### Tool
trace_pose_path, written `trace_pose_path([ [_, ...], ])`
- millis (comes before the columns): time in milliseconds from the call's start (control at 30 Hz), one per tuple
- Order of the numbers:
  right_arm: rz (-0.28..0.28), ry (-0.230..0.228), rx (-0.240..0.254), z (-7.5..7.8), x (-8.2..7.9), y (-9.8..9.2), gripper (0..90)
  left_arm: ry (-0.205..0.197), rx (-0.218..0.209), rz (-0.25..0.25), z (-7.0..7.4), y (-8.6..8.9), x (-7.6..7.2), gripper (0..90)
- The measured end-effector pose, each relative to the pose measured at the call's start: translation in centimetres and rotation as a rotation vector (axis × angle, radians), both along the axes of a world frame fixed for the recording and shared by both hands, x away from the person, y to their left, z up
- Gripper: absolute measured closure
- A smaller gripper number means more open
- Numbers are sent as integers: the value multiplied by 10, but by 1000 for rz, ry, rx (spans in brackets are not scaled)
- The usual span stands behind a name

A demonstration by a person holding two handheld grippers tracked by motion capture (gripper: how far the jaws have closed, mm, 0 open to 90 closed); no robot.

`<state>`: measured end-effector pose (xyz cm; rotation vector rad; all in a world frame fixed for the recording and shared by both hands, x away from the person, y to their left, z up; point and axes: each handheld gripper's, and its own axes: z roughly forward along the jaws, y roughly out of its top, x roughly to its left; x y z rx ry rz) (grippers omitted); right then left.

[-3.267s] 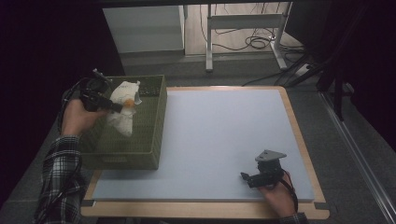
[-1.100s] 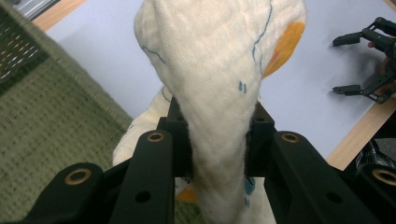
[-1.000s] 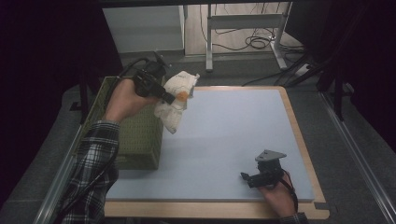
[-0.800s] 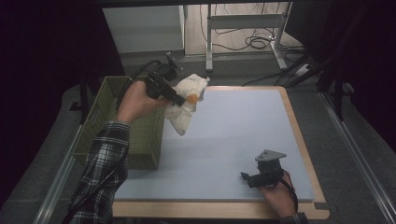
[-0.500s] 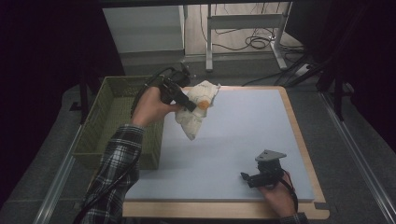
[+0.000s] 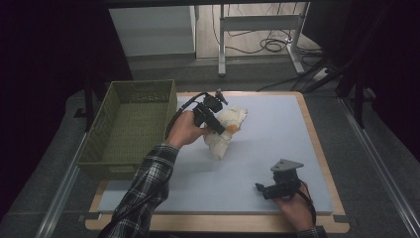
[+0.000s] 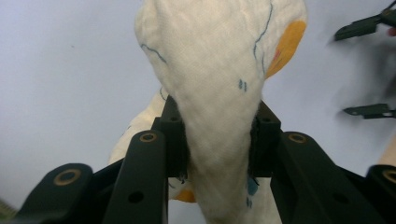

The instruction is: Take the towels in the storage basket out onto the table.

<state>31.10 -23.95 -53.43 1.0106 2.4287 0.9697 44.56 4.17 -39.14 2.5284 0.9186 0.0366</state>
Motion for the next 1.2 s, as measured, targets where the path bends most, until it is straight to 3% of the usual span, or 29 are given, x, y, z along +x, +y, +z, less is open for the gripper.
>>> trace_pose_path([
  [133, 0, -1, 0, 0, 0, 0, 36, -5, 2, 0, -23, -11, 3, 646],
  [500, 0, 1, 1, 0, 0, 0, 36, -59, 45, -16, -63, -38, 4, 598],
  [533, 0, 1, 2, 0, 0, 0, 36, -66, 56, -20, -72, -43, 5, 579],
  [633, 0, 1, 2, 0, 0, 0, 36, -75, 71, -18, -81, -47, 5, 532],
  [667, 1, -1, 1, 0, 0, 0, 36, -79, 70, -12, -88, -50, 5, 434],
  [767, 0, 0, 1, 0, 0, 0, 36, -90, 48, -15, -89, -50, 4, 286],
  [800, 0, 0, 1, 0, 0, 0, 36, -97, 39, -14, -88, -49, 3, 286],
  [900, 1, 1, 3, 0, 0, 0, 37, -115, 28, -14, -80, -44, -2, 165],
  [1067, 0, 6, 7, 0, 0, 0, 39, -145, -12, 15, -58, -21, -14, 142],
  [1167, -1, 2, 6, 0, 0, 0, 50, -155, -19, 32, -54, -14, -19, 178],
  [1200, -2, -2, 13, 1, -1, -1, 116, -151, -24, 39, -52, -6, -24, 204],
])
